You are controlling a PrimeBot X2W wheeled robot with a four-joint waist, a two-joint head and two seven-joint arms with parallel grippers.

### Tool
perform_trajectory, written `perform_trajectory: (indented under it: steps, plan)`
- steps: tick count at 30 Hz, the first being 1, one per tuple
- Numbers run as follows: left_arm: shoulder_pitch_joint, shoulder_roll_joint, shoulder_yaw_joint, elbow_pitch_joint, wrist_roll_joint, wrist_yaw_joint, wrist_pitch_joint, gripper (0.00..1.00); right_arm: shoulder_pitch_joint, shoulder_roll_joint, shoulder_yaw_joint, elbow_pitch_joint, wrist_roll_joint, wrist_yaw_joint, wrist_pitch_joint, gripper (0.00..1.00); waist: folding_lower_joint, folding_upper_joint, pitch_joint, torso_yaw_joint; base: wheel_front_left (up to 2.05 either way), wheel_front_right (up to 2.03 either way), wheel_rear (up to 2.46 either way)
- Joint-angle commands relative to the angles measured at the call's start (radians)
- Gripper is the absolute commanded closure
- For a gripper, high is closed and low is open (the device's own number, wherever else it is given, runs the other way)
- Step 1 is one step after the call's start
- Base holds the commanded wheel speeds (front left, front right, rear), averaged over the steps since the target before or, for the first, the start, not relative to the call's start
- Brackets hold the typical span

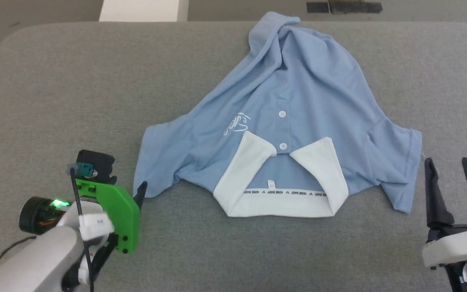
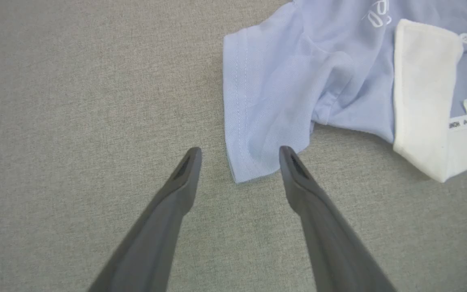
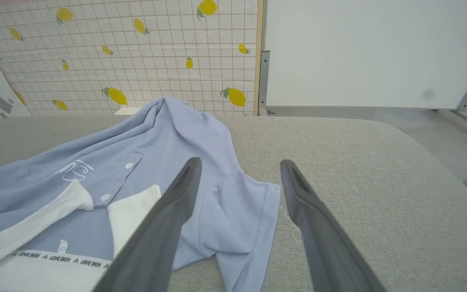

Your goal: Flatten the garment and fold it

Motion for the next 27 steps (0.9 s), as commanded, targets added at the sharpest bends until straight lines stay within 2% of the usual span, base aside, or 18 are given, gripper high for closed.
perform_trajectory:
  steps: [1,5,7,16,23,24,25,26,27]
  plan:
    - [-0.018,0.019,-0.006,-0.003,-0.021,-0.002,0.044,0.00,0.007,0.006,-0.011,-0.011,-0.006,-0.002,0.000,0.00,0.0001,0.0000,0.030,-0.024,0.00,0.00,0.00]
    - [-0.040,0.056,-0.016,-0.007,-0.064,0.004,0.174,0.00,-0.003,0.015,-0.022,-0.018,-0.006,-0.002,-0.005,0.00,0.0001,0.0000,0.061,-0.047,0.00,0.00,0.00]
    - [-0.054,0.075,-0.014,-0.012,-0.066,0.010,0.204,0.00,-0.006,0.017,-0.015,-0.020,-0.013,-0.002,-0.006,0.00,0.0001,0.0000,0.077,-0.057,0.00,0.00,0.00]
    - [-0.070,0.104,0.000,0.014,-0.099,0.003,0.254,0.00,-0.038,0.018,-0.043,-0.024,-0.028,-0.002,-0.023,0.00,0.0001,0.0000,0.147,-0.091,0.00,0.00,0.00]
    - [-0.043,0.087,-0.016,0.031,-0.165,-0.016,0.317,0.00,-0.045,0.019,-0.053,-0.005,-0.033,-0.002,-0.035,0.00,0.0001,0.0000,0.172,-0.100,0.00,0.00,0.00]
    - [-0.038,0.087,-0.022,0.031,-0.176,-0.019,0.333,0.26,-0.044,0.019,-0.053,-0.003,-0.032,-0.002,-0.036,0.00,0.0001,0.0000,0.174,-0.100,0.00,0.00,0.00]
    - [-0.032,0.086,-0.028,0.031,-0.187,-0.023,0.349,0.69,-0.045,0.019,-0.053,0.000,-0.031,-0.002,-0.037,0.00,0.0001,0.0000,0.175,-0.100,0.00,0.00,0.00]
    - [-0.028,0.085,-0.031,0.032,-0.194,-0.025,0.358,1.00,-0.045,0.019,-0.053,0.003,-0.030,-0.002,-0.038,0.00,0.0001,0.0000,0.175,-0.099,0.00,0.00,0.00]
    - [-0.026,0.085,-0.033,0.033,-0.196,-0.027,0.360,1.00,-0.045,0.019,-0.052,0.005,-0.030,-0.002,-0.038,0.00,0.0001,0.0000,0.174,-0.099,0.00,0.00,0.00]
